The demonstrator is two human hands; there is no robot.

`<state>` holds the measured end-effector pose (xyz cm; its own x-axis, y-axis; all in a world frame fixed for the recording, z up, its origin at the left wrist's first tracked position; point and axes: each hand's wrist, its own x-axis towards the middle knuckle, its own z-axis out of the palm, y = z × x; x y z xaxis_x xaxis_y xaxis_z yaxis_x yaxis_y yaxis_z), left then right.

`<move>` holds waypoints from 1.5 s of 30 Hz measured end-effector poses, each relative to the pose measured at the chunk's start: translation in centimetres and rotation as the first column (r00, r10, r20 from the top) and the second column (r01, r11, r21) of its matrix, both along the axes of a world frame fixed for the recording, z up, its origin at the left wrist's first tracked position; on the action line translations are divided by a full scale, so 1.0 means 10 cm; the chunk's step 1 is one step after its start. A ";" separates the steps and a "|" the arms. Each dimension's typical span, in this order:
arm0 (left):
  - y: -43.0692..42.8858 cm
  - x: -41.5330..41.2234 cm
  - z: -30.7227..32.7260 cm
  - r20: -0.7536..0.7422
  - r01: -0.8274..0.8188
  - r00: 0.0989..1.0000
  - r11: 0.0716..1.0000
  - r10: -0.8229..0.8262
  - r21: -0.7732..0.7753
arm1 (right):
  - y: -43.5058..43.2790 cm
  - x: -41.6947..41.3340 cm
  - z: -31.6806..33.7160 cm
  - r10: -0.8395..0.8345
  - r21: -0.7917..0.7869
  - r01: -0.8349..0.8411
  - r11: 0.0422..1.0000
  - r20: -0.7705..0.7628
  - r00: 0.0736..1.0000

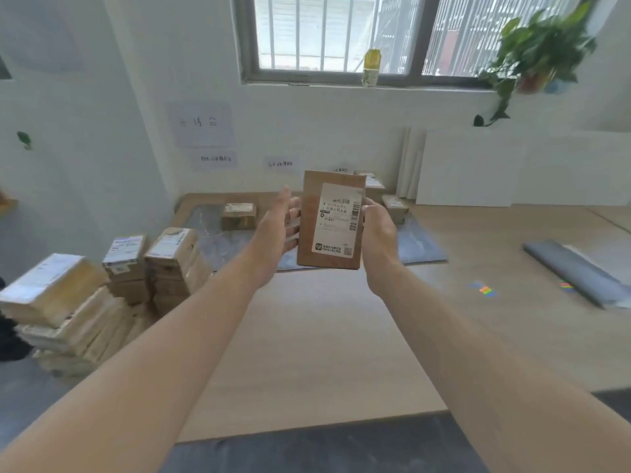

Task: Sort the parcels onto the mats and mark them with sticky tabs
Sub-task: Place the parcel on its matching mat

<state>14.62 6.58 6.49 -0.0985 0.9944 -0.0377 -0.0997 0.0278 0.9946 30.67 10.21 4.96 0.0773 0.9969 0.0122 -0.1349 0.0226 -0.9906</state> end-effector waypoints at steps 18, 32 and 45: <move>1.61 0.35 -1.39 0.090 0.050 0.996 0.942 -0.021 -0.331 | 1.31 0.50 -1.25 -0.011 -0.323 0.083 0.943 0.218 0.976; 2.15 1.14 -2.54 0.067 -0.128 0.977 0.813 0.201 -0.568 | 2.14 1.18 -2.43 0.301 -0.566 -0.110 0.817 0.255 0.919; 2.14 1.19 -3.13 0.017 -0.141 0.979 0.731 0.204 -0.668 | 2.13 1.26 -3.05 0.387 -0.668 -0.167 0.726 0.195 0.901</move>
<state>26.51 27.99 -24.84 -0.2310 0.6821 -0.6938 -0.2497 0.6476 0.7199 43.28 31.55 -25.54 -0.1016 0.7601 -0.6418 0.2704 -0.5997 -0.7531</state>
